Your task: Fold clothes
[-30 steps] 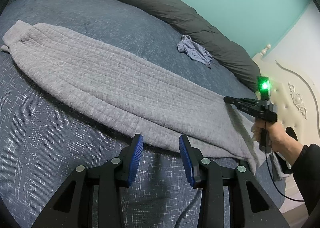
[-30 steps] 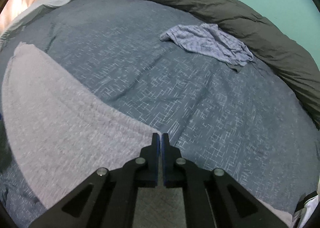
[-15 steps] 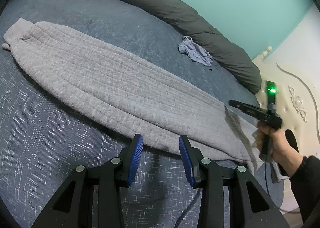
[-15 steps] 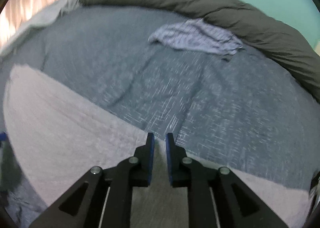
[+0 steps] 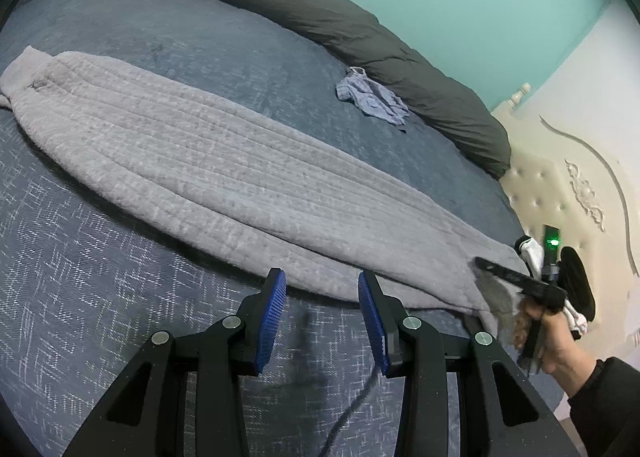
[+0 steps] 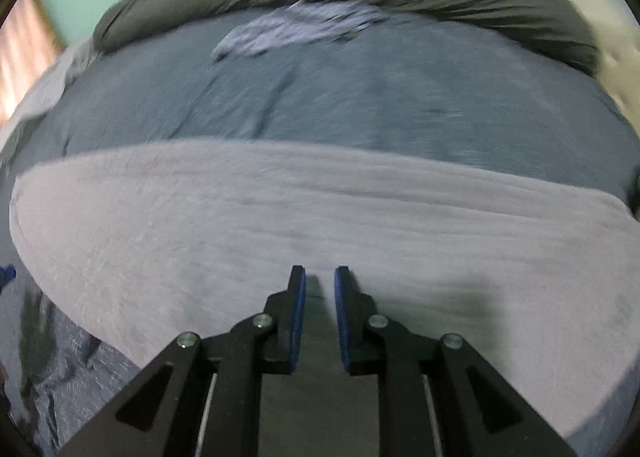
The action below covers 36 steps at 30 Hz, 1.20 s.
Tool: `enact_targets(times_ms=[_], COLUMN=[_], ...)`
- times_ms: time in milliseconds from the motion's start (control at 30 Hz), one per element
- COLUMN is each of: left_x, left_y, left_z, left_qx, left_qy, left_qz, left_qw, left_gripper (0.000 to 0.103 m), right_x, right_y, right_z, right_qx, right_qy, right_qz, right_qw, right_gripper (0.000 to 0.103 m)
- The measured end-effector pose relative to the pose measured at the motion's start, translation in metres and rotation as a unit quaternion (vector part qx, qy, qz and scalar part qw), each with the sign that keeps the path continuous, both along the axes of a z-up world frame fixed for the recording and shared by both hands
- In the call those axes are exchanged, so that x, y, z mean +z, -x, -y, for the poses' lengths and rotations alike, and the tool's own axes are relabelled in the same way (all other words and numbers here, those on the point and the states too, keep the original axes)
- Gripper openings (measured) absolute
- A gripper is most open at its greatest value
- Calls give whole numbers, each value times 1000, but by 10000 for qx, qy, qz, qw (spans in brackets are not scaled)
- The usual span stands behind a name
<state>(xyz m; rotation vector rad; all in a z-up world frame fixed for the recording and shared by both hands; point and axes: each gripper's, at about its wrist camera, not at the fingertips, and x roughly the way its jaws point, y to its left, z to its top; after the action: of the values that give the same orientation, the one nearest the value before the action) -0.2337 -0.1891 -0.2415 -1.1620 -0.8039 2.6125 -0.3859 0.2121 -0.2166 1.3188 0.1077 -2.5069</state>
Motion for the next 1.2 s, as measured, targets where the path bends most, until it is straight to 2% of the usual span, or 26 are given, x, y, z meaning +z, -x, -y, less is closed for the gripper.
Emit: enact_targets(times_ms=[67,133,167,267,400,533,667,833,1000,1100,1200], left_x=[1,2,2,2,2,2,-1,-3,-2,-2,-1], left_y=[0,0,1,1,1,3,3,5,4,2,1], left_z=[-2,-3,-4,-7,-12,-21,-31,-36,-37,-36,-33], left_qx=[-21,-26,-29,-46,-91,-171,-267,-329,-359,-356,-326], left_qy=[-2,-10,-13,-4,26,90,199,248,236,240,216], left_qz=[-14,-28,-33,-20,-2,4,46,80,69,60,64], left_qw=[10000,10000,10000,10000,10000,9998,9994,9991,9991,9991,9992], left_gripper=[41,41,41,41,41,41,41,41,41,42,41], right_x=[7,16,21,25,12,-11,-27,-30,-5,-24,-22], right_y=[-3,-4,-5,-17,-26,-23,-16,-8,-24,-18,-17], right_z=[-29,-68,-91,-141,-175,-178,-179,-179,-189,-189,-182], right_qx=[-374,-912,-1215,-1773,-1931,-1819,-1825,-1856,-1918,-1906,-1874], right_qy=[89,246,340,478,597,302,162,72,412,108,-5], right_qz=[-80,-129,-133,-236,-116,36,118,183,-291,115,-4], right_qw=[9992,9954,9919,9827,9793,9828,9830,9824,9801,9815,9823], right_gripper=[17,32,34,35,34,23,17,16,16,16,16])
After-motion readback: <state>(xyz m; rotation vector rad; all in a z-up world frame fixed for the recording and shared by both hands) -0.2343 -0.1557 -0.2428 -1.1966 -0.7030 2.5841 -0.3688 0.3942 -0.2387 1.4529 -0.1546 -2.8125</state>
